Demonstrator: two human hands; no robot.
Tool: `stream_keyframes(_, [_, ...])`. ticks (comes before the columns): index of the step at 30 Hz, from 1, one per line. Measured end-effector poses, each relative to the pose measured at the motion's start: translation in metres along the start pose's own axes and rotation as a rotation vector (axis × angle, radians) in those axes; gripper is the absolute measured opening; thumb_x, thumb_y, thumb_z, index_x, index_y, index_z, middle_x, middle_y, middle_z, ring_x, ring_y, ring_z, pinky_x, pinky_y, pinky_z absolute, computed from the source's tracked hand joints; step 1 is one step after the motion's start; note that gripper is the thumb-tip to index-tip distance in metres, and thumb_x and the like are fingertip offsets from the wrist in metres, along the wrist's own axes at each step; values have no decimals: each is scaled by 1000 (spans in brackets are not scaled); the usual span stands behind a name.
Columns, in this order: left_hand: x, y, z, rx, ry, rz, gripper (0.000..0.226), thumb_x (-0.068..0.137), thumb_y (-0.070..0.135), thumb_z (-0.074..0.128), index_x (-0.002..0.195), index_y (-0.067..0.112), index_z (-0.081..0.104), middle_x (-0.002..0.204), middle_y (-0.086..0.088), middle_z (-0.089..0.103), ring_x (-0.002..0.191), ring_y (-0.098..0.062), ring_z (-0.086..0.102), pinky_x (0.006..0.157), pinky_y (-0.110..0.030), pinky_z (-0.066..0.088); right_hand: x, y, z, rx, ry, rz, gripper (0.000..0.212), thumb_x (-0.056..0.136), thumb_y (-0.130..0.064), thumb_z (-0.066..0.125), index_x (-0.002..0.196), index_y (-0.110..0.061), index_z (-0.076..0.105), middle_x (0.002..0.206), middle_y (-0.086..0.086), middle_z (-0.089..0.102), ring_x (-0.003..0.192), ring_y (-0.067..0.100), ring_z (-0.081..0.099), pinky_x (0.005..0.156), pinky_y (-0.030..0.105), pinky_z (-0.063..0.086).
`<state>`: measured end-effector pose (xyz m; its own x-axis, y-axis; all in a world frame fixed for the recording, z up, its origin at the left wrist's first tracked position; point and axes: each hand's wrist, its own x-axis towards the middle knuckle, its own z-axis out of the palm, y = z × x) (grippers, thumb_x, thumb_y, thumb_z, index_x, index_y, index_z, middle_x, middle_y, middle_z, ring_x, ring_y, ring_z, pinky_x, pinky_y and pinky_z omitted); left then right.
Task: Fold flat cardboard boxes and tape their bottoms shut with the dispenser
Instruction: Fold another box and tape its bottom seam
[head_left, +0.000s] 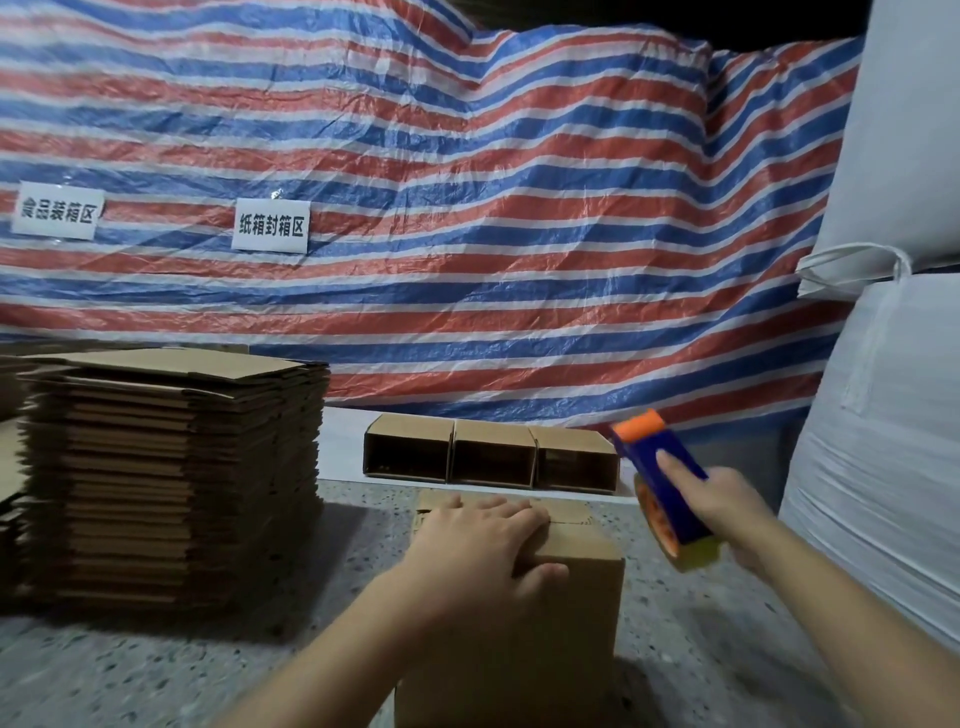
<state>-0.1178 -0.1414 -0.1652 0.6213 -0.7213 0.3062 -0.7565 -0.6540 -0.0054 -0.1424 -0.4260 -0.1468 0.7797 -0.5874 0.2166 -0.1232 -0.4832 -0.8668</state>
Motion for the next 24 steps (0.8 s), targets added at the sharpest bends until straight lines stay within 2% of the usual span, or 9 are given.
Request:
stream_keyframes(2, [0, -1, 1, -3, 4, 4, 66, 92, 73, 26, 146, 36, 34, 152, 11, 41, 139, -14, 37, 116, -49, 21, -5, -38, -14, 244, -163, -24, 53, 90, -56, 63, 99, -4, 69, 88, 15, 75, 84, 30, 70, 76, 40, 55])
stream_keyframes(6, [-1, 2, 1, -85, 31, -21, 79, 86, 77, 8, 145, 34, 39, 150, 11, 44, 139, -10, 39, 114, -47, 23, -16, -91, -32, 477, -477, -60, 51, 78, -57, 68, 95, -9, 77, 71, 8, 69, 55, 17, 65, 49, 29, 55])
stream_keyframes(9, [-1, 3, -1, -139, 50, -50, 69, 91, 65, 9, 143, 33, 42, 151, 12, 44, 140, -9, 36, 115, -46, 21, -16, -112, -32, 454, -589, -51, 55, 72, -63, 72, 86, -11, 79, 65, 8, 65, 48, 17, 62, 48, 28, 55])
stream_keyframes(11, [-1, 4, -3, -171, 32, -65, 64, 92, 56, 13, 143, 33, 43, 151, 10, 44, 140, -9, 36, 115, -45, 22, -14, -119, -28, 370, -640, -48, 64, 70, -64, 74, 99, -7, 72, 68, 10, 65, 48, 19, 62, 47, 28, 54])
stream_keyframes(15, [-3, 4, -6, -296, 93, -109, 47, 93, 50, 20, 125, 31, 50, 118, 2, 65, 99, -16, 56, 87, -37, 38, -15, -117, -13, 112, -688, -16, 74, 70, -65, 73, 115, -7, 63, 79, 9, 73, 58, 18, 69, 51, 26, 55])
stream_keyframes(17, [-3, 2, -8, -453, 110, -143, 39, 97, 46, 26, 124, 32, 50, 98, 8, 63, 85, -9, 55, 74, -32, 44, -11, -114, -8, 52, -683, -21, 78, 62, -67, 76, 111, -8, 66, 80, 8, 74, 59, 17, 70, 53, 25, 54])
stream_keyframes(20, [-1, -6, -20, -889, 231, -270, 33, 102, 36, 32, 104, 25, 63, 100, 6, 67, 96, -10, 62, 90, -36, 52, -7, -114, -6, 46, -684, -5, 80, 58, -67, 78, 110, -7, 67, 81, 9, 74, 59, 17, 69, 52, 26, 54])
stream_keyframes(22, [2, -11, -30, -1237, 327, -412, 43, 105, 31, 31, 88, 14, 67, 100, -6, 73, 100, -20, 67, 92, -38, 51, -6, -116, -6, 32, -699, -2, 77, 61, -66, 78, 110, -8, 68, 83, 10, 74, 60, 17, 69, 53, 27, 55])
stream_keyframes(24, [6, -16, -40, -1495, 359, -562, 57, 106, 39, 29, 76, 7, 66, 94, -15, 75, 96, -28, 70, 81, -33, 49, -6, -118, -4, 6, -708, -3, 77, 61, -67, 78, 110, -8, 68, 86, 10, 75, 61, 17, 69, 53, 27, 55])
